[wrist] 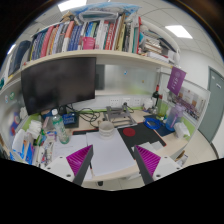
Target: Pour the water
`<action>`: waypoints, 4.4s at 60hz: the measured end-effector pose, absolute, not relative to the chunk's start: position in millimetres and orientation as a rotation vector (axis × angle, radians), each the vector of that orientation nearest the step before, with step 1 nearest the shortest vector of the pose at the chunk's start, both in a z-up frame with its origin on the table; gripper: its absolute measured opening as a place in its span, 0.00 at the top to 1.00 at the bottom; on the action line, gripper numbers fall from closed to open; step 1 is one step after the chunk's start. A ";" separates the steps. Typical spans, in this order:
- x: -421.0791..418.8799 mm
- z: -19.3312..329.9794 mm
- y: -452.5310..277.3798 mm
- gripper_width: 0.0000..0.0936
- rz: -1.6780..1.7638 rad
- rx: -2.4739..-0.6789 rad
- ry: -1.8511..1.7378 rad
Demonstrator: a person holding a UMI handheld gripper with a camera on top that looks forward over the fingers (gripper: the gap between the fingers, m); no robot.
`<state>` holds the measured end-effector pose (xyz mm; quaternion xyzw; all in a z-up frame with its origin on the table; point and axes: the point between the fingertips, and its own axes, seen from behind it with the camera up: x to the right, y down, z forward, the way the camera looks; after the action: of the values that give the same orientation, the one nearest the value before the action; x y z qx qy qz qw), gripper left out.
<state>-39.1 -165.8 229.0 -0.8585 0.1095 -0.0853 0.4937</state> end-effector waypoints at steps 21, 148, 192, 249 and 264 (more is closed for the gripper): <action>-190.7 144.8 -101.1 0.08 0.084 -2.032 -0.003; -94.4 192.0 145.7 0.69 1.949 -0.997 1.656; 133.3 189.8 143.0 0.72 0.034 -1.720 0.136; 173.6 93.3 88.8 0.09 -0.147 -1.807 0.128; 74.4 159.9 -35.6 0.10 -0.049 -1.883 0.104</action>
<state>74.4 -35.6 159.9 -0.8080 0.0445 -0.0208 0.5872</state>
